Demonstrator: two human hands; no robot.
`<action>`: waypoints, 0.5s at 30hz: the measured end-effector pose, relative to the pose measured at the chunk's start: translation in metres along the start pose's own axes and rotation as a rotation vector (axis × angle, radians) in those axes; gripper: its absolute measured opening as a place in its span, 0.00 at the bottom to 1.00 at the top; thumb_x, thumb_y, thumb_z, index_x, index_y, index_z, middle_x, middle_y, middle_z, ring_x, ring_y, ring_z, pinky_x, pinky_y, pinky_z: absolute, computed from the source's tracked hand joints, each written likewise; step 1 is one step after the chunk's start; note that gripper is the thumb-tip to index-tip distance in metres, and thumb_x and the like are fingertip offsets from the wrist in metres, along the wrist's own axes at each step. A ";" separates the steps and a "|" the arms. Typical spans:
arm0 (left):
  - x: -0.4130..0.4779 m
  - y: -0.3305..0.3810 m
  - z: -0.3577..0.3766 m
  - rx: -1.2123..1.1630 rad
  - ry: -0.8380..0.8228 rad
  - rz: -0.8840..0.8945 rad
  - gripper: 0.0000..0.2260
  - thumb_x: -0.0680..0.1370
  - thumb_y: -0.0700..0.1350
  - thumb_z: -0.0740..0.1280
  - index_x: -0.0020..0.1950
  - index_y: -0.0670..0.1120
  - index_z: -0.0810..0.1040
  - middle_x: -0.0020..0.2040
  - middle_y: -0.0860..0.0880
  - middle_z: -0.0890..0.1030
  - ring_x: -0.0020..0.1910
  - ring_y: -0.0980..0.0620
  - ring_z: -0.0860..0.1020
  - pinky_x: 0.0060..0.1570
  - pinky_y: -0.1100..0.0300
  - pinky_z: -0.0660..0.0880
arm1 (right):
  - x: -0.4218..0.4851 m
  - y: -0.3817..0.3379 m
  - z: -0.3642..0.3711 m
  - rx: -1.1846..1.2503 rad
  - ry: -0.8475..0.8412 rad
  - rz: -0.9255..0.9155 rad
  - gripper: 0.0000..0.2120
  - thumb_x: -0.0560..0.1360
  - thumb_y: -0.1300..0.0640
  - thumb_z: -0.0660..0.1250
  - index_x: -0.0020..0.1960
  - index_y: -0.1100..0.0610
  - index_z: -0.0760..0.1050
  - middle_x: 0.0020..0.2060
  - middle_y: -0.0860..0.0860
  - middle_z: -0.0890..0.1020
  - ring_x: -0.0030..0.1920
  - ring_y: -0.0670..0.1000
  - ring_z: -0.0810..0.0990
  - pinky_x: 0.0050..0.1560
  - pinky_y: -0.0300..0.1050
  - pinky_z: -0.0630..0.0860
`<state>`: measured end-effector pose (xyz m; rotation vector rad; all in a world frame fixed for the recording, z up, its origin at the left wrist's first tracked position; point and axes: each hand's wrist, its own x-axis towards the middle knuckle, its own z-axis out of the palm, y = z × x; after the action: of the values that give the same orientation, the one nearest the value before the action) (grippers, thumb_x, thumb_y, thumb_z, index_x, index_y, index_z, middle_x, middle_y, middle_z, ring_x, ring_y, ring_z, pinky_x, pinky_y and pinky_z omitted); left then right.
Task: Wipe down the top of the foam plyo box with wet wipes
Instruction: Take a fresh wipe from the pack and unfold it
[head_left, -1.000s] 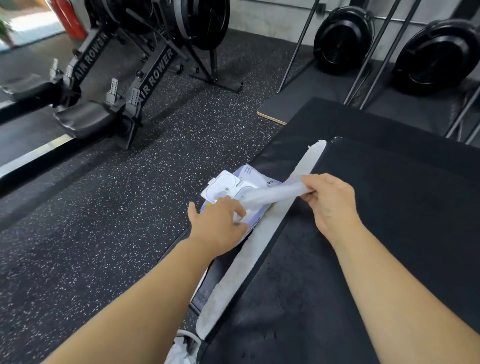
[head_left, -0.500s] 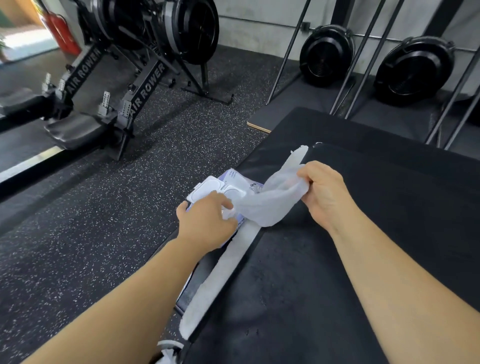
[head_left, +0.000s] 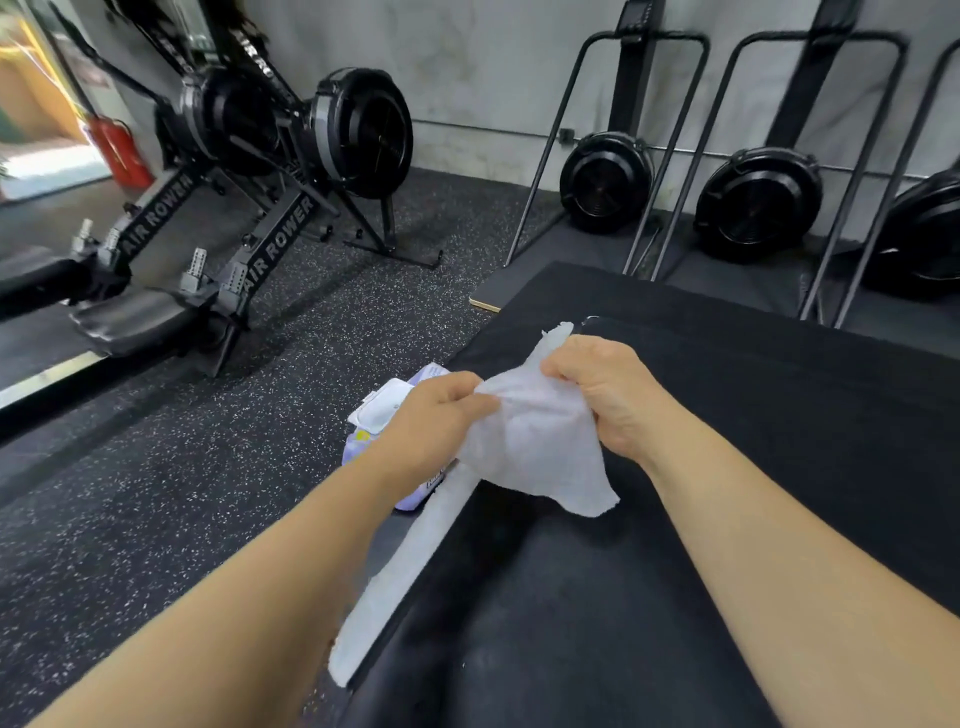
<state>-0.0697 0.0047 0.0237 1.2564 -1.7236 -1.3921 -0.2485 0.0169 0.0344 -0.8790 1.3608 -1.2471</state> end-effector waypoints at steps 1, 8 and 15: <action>-0.005 0.001 -0.001 -0.005 -0.005 0.012 0.09 0.79 0.39 0.64 0.39 0.39 0.72 0.32 0.49 0.70 0.31 0.55 0.68 0.30 0.67 0.65 | -0.004 0.000 -0.002 -0.040 0.002 -0.003 0.18 0.71 0.68 0.65 0.30 0.53 0.62 0.30 0.51 0.64 0.32 0.51 0.63 0.33 0.44 0.61; -0.046 0.009 0.000 0.080 0.003 0.061 0.13 0.80 0.43 0.64 0.35 0.43 0.70 0.29 0.50 0.68 0.25 0.54 0.65 0.27 0.64 0.61 | -0.048 0.005 -0.008 -0.150 0.010 -0.054 0.22 0.73 0.68 0.67 0.27 0.53 0.62 0.22 0.47 0.66 0.21 0.45 0.65 0.21 0.34 0.62; -0.112 0.014 0.006 0.121 0.045 0.051 0.11 0.80 0.52 0.64 0.42 0.46 0.73 0.38 0.44 0.68 0.33 0.49 0.64 0.30 0.59 0.58 | -0.125 0.003 -0.010 -0.281 0.016 -0.107 0.19 0.76 0.61 0.70 0.30 0.53 0.67 0.23 0.47 0.69 0.21 0.45 0.62 0.22 0.35 0.56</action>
<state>-0.0366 0.1097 0.0475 1.2888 -1.8197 -1.2370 -0.2347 0.1390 0.0572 -1.1514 1.5426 -1.1611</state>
